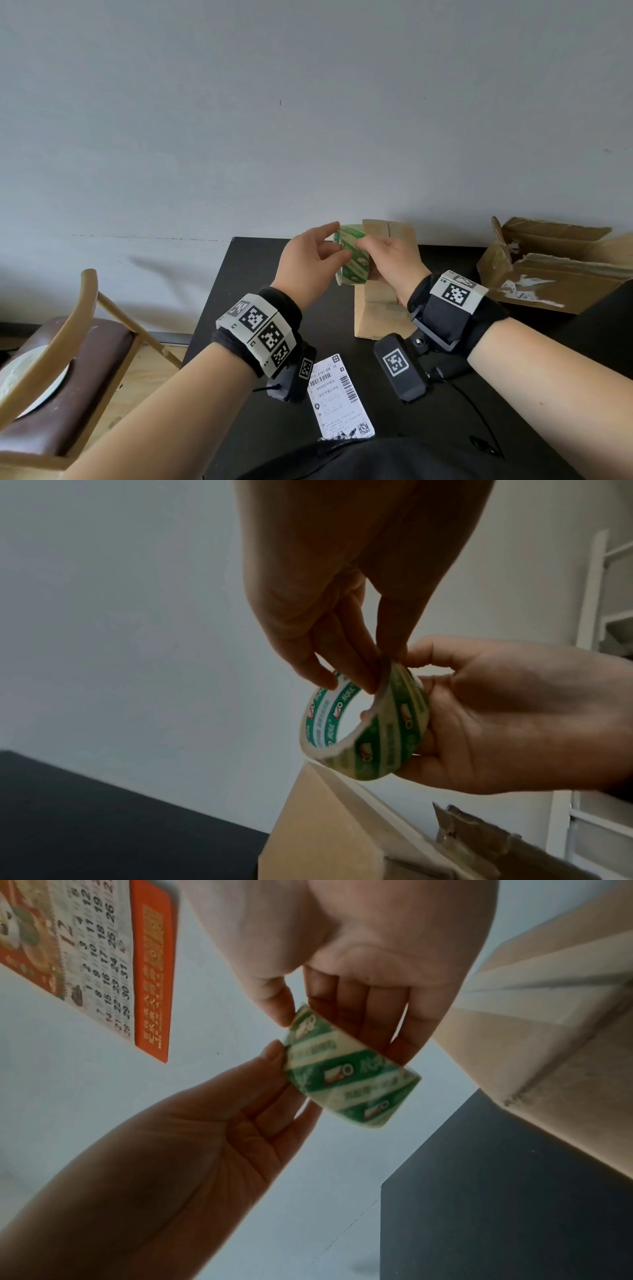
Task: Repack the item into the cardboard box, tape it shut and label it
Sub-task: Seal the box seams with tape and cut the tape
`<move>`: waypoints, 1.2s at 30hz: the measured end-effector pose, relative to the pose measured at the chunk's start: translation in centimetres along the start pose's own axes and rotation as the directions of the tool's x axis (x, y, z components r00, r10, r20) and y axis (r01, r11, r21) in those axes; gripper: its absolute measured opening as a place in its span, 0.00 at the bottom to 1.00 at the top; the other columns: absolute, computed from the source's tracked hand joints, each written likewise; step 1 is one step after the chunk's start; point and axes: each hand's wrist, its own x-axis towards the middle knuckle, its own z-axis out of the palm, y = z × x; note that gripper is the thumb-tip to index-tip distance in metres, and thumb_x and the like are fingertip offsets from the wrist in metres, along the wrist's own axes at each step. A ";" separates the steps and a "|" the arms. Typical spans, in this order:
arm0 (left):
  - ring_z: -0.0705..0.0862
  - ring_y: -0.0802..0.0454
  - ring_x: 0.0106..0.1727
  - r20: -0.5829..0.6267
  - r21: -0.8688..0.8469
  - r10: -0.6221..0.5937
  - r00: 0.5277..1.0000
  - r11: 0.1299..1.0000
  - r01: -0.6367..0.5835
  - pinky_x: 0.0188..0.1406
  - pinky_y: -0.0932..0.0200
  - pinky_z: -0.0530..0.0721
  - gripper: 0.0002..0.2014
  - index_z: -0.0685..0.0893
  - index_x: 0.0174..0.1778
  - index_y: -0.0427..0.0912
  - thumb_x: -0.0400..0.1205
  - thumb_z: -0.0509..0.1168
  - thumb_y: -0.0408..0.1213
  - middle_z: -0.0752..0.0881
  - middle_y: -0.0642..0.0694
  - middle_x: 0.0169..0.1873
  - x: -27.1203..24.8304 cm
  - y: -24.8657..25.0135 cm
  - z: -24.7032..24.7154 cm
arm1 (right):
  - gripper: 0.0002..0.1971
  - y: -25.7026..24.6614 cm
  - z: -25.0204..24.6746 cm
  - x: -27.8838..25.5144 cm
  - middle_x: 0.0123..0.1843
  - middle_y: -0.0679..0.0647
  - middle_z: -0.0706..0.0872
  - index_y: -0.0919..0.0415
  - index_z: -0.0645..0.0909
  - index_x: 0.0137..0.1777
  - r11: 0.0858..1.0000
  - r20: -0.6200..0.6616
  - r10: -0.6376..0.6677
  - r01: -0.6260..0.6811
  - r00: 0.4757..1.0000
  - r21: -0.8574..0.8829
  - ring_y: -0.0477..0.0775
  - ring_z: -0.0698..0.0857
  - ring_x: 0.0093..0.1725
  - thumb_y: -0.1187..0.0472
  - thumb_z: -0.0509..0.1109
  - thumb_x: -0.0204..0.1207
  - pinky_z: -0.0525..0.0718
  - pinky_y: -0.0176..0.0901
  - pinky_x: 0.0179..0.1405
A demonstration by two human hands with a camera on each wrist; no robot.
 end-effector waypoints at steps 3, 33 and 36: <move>0.86 0.55 0.48 0.043 0.119 0.079 0.996 0.989 -0.084 0.57 0.62 0.81 0.26 0.75 0.73 0.43 0.78 0.69 0.33 0.88 0.52 0.34 -0.3 0.2 0.0 | 0.13 0.0 -0.2 0.2 0.39 0.61 0.89 0.64 0.85 0.45 0.995 0.027 0.046 -0.048 0.999 0.087 0.60 0.89 0.45 0.57 0.61 0.78 0.87 0.56 0.54; 0.88 0.59 0.43 -0.019 -0.103 -0.036 0.999 0.994 0.034 0.50 0.66 0.83 0.09 0.86 0.53 0.44 0.79 0.68 0.31 0.90 0.50 0.38 0.3 -1.0 0.3 | 0.12 -0.2 -0.5 -0.1 0.39 0.66 0.87 0.71 0.83 0.39 0.879 -0.050 -0.329 0.286 0.943 -0.381 0.57 0.85 0.37 0.60 0.69 0.75 0.84 0.49 0.39; 0.86 0.64 0.35 -0.015 -0.145 -0.098 0.995 0.985 0.095 0.45 0.65 0.82 0.08 0.87 0.52 0.37 0.82 0.65 0.34 0.88 0.50 0.36 0.8 -1.0 0.5 | 0.10 0.0 -0.2 -0.3 0.40 0.65 0.88 0.69 0.84 0.42 0.864 -0.042 -0.373 0.330 0.927 -0.381 0.61 0.87 0.42 0.61 0.69 0.75 0.86 0.54 0.43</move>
